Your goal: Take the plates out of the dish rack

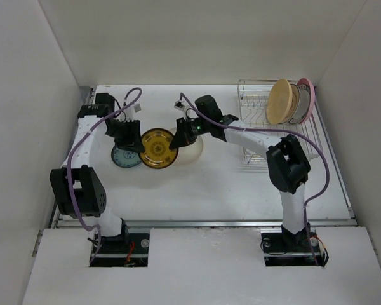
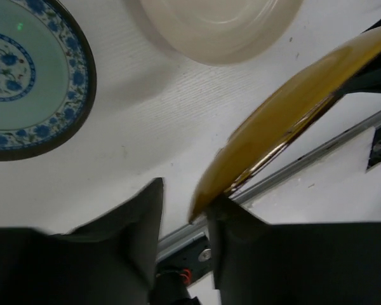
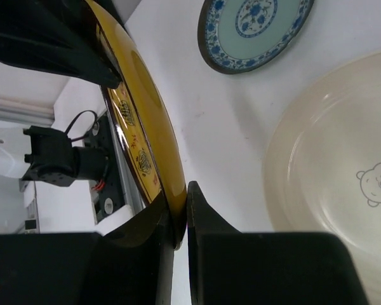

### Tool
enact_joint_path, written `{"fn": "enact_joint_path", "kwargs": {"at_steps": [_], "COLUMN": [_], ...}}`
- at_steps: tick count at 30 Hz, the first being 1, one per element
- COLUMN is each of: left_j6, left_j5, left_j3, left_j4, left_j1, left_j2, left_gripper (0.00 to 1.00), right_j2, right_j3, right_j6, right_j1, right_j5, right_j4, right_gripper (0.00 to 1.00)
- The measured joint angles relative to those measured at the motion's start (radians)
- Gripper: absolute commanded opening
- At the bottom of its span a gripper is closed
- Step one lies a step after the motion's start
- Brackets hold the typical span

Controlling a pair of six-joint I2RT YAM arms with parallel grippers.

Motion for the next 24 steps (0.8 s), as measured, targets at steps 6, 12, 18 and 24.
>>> {"fn": "enact_joint_path", "kwargs": {"at_steps": [6,12,18,24], "left_j6": [0.031,0.029,0.014,0.000], "left_j5": [0.028,0.037,0.026,-0.040], "left_j3": [0.000,0.000,0.032,0.082], "left_j4": [-0.027,-0.041,-0.066,-0.066], "left_j1": [-0.010,-0.005,0.086,0.211], "left_j2": [0.012,0.015,0.060,0.134], "left_gripper": [0.00,0.00,0.00,0.00], "right_j2": [0.037,0.037,0.038,0.038], "right_j3": [0.000,0.002,0.027,0.035], "right_j6": [0.034,0.050,0.060,0.069], "right_j1": [0.004,0.005,0.004,-0.017], "right_j5": [-0.011,-0.015,0.002,0.038], "right_j4": [0.026,0.035,0.043,0.043], "right_gripper": [0.00,0.48,0.55,0.56]}}
